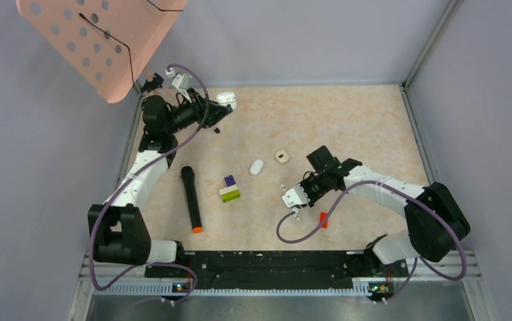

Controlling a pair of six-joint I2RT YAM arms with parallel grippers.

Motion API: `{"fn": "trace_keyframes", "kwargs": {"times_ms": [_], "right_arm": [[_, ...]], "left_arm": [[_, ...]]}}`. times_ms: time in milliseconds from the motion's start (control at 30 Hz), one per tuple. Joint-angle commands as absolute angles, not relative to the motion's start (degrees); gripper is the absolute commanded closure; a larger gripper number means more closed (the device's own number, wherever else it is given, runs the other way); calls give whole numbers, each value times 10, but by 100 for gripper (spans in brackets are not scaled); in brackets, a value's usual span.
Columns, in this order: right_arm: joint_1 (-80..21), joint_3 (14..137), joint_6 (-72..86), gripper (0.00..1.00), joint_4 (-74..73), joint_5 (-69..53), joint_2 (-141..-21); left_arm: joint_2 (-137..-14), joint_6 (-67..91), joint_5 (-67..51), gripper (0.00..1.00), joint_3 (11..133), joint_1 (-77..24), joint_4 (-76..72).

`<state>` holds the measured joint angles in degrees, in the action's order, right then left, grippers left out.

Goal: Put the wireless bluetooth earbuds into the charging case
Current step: Place the earbud at the center of the board, then pick up the earbud from the center of the board.

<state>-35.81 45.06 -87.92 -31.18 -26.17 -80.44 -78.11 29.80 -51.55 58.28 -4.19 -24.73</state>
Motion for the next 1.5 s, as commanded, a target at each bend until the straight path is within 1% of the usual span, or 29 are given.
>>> {"fn": "trace_keyframes", "kwargs": {"times_ms": [0, 67, 167, 333, 500, 600, 733, 900, 1267, 1467], "right_arm": [[-355, 497, -871, 76, -337, -281, -806], [-354, 500, -862, 74, -345, -281, -801], [-354, 516, -806, 72, -348, -282, -792], [-348, 564, -630, 72, -378, -294, -790], [-343, 595, -501, 73, -437, -302, -859], [-333, 604, -453, 71, -429, -312, -886], [-330, 607, -464, 66, -423, -303, -904], [-330, 608, -486, 65, -417, -295, -928], [-330, 603, -532, 66, -397, -279, -958], [-330, 601, -544, 70, -395, -281, -968]], "left_arm": [[-760, 290, -510, 100, 581, -45, -256], [-762, 292, -508, 100, 580, -46, -259], [-764, 297, -506, 100, 581, -47, -264], [-762, 297, -503, 100, 579, -47, -263], [-760, 300, -495, 100, 569, -47, -260], [-758, 295, -494, 100, 571, -47, -254], [-756, 289, -493, 100, 573, -47, -246], [-753, 288, -491, 100, 571, -47, -241], [-747, 282, -485, 100, 565, -47, -235], [-749, 282, -484, 100, 567, -47, -235]]}}
